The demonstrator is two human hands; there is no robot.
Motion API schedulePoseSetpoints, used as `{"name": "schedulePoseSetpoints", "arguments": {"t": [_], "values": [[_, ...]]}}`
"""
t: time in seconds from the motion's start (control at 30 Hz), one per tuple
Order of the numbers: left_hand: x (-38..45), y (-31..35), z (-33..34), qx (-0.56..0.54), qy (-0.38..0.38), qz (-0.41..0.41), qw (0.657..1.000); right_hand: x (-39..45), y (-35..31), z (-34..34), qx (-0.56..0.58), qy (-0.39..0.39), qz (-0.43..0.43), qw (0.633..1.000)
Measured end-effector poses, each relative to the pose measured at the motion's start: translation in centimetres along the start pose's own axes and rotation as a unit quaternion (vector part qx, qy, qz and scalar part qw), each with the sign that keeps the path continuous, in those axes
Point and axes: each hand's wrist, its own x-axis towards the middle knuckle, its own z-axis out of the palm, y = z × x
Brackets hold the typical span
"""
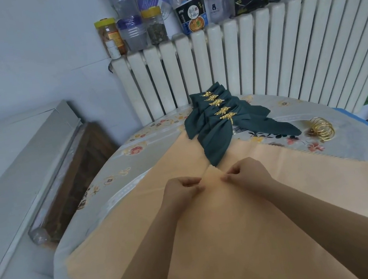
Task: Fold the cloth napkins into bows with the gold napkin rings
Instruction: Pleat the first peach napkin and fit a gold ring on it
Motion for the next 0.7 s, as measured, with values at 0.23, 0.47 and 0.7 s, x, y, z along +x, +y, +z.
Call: {"name": "schedulePoseSetpoints", "arguments": {"t": [0.23,0.47,0.7], "values": [[0.3,1.0,0.7,-0.059,-0.004,-0.002,0.998,-0.4,0.5,0.3,0.088,0.002,-0.042,0.995],[-1.7,-0.6,0.3,0.065,-0.030,0.130,0.989,-2.3,0.8,-0.8,0.106,-0.038,-0.131,0.985],[-2.3,-1.8,0.7,0.247,-0.007,0.239,0.939,-3.5,1.3,-0.9,-0.048,-0.050,-0.211,0.975]]}}
